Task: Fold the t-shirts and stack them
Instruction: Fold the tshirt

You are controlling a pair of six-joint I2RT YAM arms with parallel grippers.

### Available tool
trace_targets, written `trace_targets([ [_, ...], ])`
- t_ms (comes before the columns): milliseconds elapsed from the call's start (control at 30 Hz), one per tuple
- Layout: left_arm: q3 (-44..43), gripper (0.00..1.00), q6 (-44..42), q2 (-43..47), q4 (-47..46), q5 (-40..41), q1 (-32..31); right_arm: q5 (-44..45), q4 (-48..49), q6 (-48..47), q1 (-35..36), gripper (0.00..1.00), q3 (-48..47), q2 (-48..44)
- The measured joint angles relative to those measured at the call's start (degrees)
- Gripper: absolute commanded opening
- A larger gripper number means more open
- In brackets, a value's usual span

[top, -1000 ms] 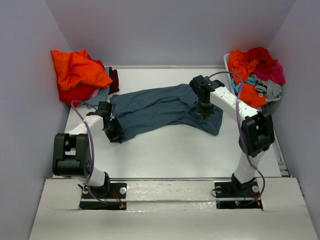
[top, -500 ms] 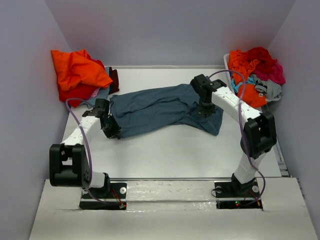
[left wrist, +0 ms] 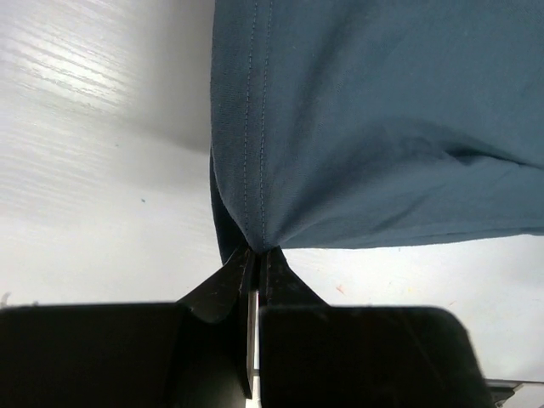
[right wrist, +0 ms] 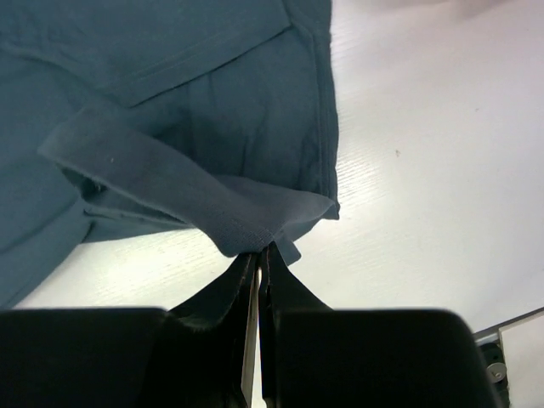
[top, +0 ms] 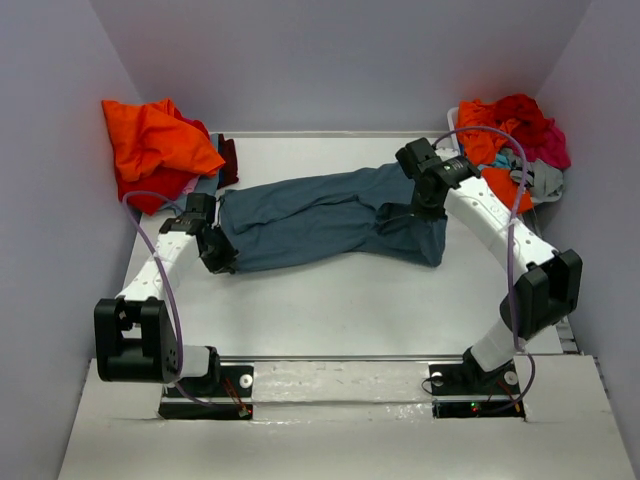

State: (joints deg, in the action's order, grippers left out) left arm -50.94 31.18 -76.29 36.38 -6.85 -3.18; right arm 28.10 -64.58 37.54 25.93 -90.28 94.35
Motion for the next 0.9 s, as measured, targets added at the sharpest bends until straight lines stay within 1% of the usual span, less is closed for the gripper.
trace_targets([
  [200,-1.4,0.06,0.0,0.0,0.7,0.9,1.4,3.9,-1.4,2.2,0.0,0.07,0.0,-4.3],
  [500,-1.7,0.06,-0.1,0.0,1.2,2.0,4.1,9.1,-3.7,5.6,0.0,0.07,0.0,-7.6],
  [733,-3.4,0.05,-0.1,0.0,2.2,3.8,6.6,11.4,-5.2,7.6,-0.1,0.07,0.2,-10.4],
  [900,-4.8,0.06,-0.2,0.0,2.3,4.3,8.1,12.5,-5.6,7.9,-0.3,0.07,0.2,-10.7],
])
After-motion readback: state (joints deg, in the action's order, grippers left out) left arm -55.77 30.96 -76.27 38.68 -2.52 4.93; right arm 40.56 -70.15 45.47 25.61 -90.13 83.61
